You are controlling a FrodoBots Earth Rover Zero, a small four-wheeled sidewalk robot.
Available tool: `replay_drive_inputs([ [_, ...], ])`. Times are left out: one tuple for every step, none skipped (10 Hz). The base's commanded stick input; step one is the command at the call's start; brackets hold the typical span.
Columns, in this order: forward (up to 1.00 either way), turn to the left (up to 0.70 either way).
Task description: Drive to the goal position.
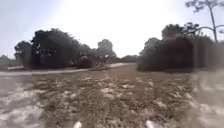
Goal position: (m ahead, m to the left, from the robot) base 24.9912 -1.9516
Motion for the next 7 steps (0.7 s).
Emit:
replay_drive_inputs([
  [1.00, 0.01],
  [1.00, 0.00],
  [1.00, 0.01],
  [1.00, 0.02],
  [1.00, 0.01],
  [1.00, 0.01],
  [1.00, 0.02],
])
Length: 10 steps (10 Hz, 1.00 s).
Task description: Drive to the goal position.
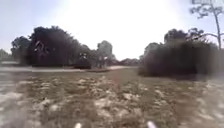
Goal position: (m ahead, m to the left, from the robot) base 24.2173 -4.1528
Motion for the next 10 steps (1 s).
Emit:
replay_drive_inputs([
  [1.00, 0.02],
  [1.00, 0.02],
  [1.00, 0.01],
  [1.00, 0.02],
  [1.00, 0.03],
  [1.00, 0.31],
  [1.00, 0.40],
  [1.00, 0.40],
  [1.00, 0.18],
  [1.00, 0.00],
])
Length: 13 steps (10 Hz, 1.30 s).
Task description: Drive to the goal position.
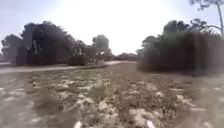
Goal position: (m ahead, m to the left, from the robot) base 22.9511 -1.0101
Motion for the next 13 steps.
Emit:
replay_drive_inputs([
  [1.00, 0.00],
  [1.00, 0.00],
  [1.00, 0.00],
  [1.00, 0.00],
  [1.00, 0.00],
  [1.00, 0.00],
  [1.00, 0.00],
  [1.00, 0.00],
  [1.00, 0.00],
  [1.00, 0.00],
  [1.00, 0.00],
  [1.00, 0.00],
  [1.00, 0.02],
])
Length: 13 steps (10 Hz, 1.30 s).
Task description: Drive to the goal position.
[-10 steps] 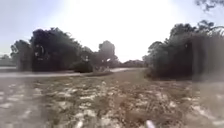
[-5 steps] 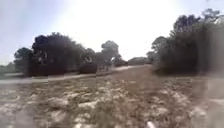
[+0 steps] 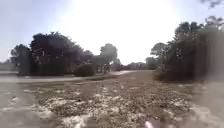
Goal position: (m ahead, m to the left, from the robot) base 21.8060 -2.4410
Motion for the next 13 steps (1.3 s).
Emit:
replay_drive_inputs([
  [1.00, 0.01],
  [1.00, 0.00],
  [1.00, 0.00],
  [1.00, 0.00],
  [1.00, 0.00],
  [1.00, 0.00],
  [1.00, 0.00],
  [1.00, 0.00],
  [1.00, 0.00],
  [1.00, 0.00],
  [1.00, 0.00],
  [1.00, 0.00],
  [1.00, 0.00],
])
